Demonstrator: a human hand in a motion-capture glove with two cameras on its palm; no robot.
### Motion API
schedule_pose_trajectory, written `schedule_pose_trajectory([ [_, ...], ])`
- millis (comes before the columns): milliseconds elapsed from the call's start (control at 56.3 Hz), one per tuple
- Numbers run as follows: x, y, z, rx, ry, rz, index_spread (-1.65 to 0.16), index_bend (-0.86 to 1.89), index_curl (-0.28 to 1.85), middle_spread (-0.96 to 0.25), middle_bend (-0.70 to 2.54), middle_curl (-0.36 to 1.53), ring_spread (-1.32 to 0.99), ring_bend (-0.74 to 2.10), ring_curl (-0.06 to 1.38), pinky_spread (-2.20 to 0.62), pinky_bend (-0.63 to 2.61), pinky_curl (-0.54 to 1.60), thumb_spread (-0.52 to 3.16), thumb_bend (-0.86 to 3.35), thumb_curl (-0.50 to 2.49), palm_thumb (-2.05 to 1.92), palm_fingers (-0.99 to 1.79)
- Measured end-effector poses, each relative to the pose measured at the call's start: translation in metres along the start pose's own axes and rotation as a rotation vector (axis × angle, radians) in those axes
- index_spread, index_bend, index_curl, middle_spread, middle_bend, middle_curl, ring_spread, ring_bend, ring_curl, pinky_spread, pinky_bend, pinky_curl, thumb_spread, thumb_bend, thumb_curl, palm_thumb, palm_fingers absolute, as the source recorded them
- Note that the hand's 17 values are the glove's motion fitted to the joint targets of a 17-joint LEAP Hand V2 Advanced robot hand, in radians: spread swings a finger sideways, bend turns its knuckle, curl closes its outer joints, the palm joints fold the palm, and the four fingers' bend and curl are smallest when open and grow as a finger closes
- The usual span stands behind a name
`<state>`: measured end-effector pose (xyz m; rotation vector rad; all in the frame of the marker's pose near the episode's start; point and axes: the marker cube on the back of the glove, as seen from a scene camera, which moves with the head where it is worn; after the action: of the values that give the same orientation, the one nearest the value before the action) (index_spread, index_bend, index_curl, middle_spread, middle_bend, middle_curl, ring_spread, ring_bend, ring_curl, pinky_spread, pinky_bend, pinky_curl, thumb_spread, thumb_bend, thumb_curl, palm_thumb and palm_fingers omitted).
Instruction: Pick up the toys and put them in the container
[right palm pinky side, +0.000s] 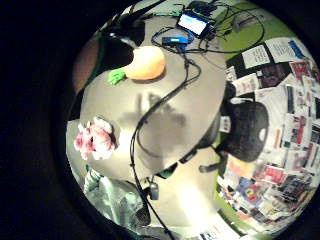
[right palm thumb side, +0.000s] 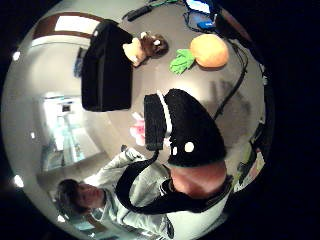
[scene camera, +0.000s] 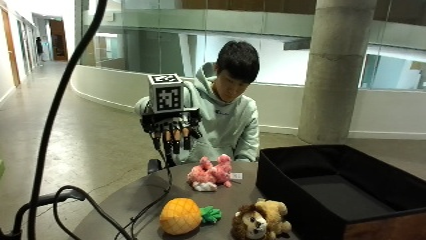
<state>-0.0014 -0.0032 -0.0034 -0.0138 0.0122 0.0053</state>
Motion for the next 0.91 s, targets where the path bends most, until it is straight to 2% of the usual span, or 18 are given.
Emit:
schedule_pose_trajectory([
  [107,-0.006,-0.015,-0.009,-0.032,0.051,0.018,-0.14,0.15,0.09,-0.01,0.25,0.09,-0.08,0.39,0.10,-0.02,0.45,0.15,0.86,-0.01,0.01,-0.03,0.40],
  [195,-0.010,-0.033,-0.009,-0.010,0.088,0.016,-0.19,0.07,0.10,-0.01,0.22,0.12,-0.09,0.38,0.13,-0.02,0.54,0.21,1.11,-0.02,0.04,-0.03,0.16],
  [284,-0.010,-0.054,-0.003,0.056,0.108,-0.015,-0.22,0.04,0.09,-0.01,0.16,0.14,-0.08,0.34,0.13,-0.01,0.66,0.26,1.22,-0.02,0.07,-0.04,-0.15],
  [373,-0.005,-0.081,0.013,0.093,0.091,-0.034,-0.24,0.07,0.09,-0.01,0.14,0.16,-0.07,0.29,0.13,0.00,0.71,0.28,1.27,-0.02,0.10,-0.03,-0.24],
  [462,0.002,-0.103,0.041,0.048,0.060,0.021,-0.25,0.08,0.10,-0.01,0.13,0.17,-0.07,0.24,0.14,0.00,0.71,0.29,1.28,-0.03,0.12,-0.03,-0.28],
  [640,0.016,-0.130,0.100,-0.105,0.019,0.114,-0.26,0.08,0.12,-0.01,0.12,0.18,-0.05,0.18,0.16,0.01,0.69,0.30,1.26,-0.04,0.15,-0.04,-0.29],
  [746,0.020,-0.136,0.134,-0.106,-0.043,0.096,-0.28,0.12,0.14,-0.01,0.10,0.18,-0.03,0.16,0.16,0.02,0.71,0.32,1.24,-0.03,0.17,-0.03,-0.27],
  [799,0.021,-0.138,0.142,-0.028,-0.054,0.084,-0.29,0.16,0.16,-0.01,0.07,0.16,-0.03,0.18,0.17,0.03,0.80,0.33,1.25,0.00,0.19,0.02,-0.16],
  [906,0.021,-0.138,0.147,0.071,-0.097,0.082,-0.30,0.30,0.21,-0.02,0.16,0.16,-0.05,0.30,0.19,-0.02,0.90,0.34,1.31,0.13,0.26,0.27,0.30],
])
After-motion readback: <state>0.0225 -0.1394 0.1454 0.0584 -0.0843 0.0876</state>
